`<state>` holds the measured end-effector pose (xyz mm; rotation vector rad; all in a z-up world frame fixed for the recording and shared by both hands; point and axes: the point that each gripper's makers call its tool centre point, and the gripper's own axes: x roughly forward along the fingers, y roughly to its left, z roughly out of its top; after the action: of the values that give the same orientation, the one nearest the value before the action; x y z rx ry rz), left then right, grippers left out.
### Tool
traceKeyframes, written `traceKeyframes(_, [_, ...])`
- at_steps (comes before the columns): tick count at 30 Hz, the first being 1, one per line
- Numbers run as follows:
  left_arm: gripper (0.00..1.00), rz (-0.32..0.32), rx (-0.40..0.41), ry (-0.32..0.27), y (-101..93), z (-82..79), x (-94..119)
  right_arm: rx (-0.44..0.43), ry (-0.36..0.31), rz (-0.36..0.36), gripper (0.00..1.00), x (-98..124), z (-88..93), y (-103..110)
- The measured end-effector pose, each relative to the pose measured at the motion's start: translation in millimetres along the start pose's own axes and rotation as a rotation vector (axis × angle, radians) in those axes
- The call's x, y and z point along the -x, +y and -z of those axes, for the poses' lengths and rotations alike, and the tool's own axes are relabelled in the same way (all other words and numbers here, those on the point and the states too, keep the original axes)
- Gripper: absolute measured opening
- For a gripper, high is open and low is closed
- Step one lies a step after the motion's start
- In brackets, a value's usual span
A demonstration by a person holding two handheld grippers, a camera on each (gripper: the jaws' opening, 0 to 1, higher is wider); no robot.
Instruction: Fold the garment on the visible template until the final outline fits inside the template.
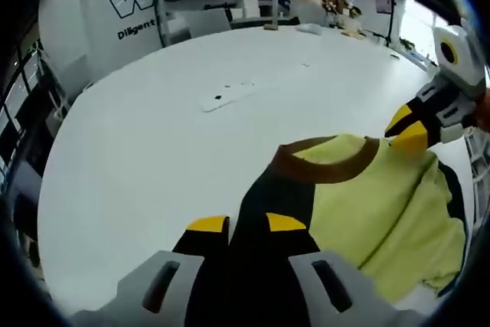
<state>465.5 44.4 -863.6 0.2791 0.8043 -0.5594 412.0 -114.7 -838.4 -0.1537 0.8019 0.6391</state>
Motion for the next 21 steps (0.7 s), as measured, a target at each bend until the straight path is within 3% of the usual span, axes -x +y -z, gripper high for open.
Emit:
traceKeyframes(3, [0.00,0.016,0.004,0.006,-3.1,-0.7,-0.7,-0.001,-0.006,-0.001,0.05,0.8,-0.8,1.6])
traceKeyframes(13, [0.00,-0.013,-0.074,-0.029,-6.3,-8.6,11.1,-0.005,-0.023,-0.005,0.05,0.7,-5.0,3.6])
traceKeyframes(21, [0.00,-0.012,-0.073,-0.047,-4.9,-13.9,14.6,-0.023,0.037,0.010,0.07,-11.6,11.5,-3.4])
